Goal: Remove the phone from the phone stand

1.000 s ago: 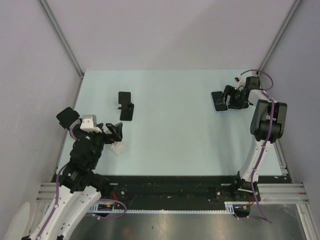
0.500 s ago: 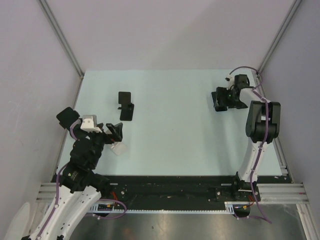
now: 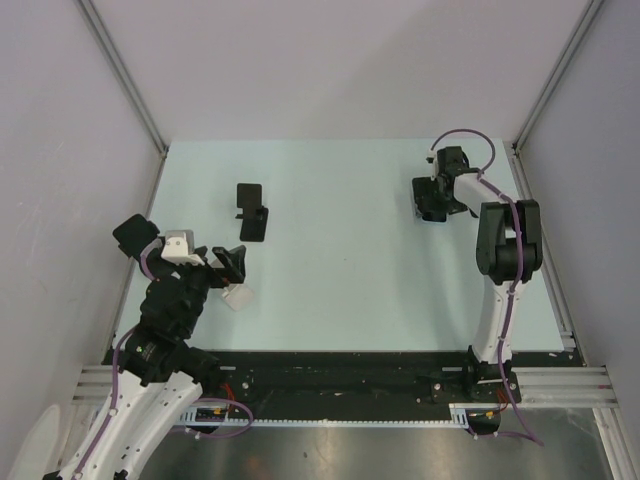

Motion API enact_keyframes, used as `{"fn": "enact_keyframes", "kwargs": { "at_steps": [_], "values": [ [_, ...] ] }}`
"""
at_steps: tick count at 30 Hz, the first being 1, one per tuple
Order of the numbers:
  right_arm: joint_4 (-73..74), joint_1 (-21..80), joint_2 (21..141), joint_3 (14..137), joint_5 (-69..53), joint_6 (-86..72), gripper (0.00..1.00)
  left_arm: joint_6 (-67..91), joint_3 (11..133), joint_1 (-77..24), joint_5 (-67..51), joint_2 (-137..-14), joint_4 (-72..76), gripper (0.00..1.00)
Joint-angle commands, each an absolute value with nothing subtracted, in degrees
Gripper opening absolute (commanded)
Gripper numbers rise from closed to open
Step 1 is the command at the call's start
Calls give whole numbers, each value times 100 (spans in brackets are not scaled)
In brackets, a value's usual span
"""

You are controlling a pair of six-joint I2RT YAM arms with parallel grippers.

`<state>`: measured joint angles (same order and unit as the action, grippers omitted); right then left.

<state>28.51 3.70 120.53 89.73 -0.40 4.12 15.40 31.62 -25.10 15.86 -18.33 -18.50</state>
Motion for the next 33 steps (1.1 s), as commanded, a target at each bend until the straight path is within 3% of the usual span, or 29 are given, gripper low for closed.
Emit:
{"fn": "enact_keyframes", "kwargs": {
  "at_steps": [1,10,12,33],
  "values": [
    [2988,404,12243,9202,693,369,95,1433,3138,-2496,1485,-1828,-1679,100],
    [3120,141,12217,9167,291,922,63,1441,3129,-2496,1468,-1872,-1652,100],
    [3155,44,12173,9167,238,1071,59,1441,3129,-2496,1468,-1881,-1644,100],
    [3067,-281,12427,9571,-62,2109,63,1406,3129,-2496,1380,-1995,-1608,100]
  ]
}}
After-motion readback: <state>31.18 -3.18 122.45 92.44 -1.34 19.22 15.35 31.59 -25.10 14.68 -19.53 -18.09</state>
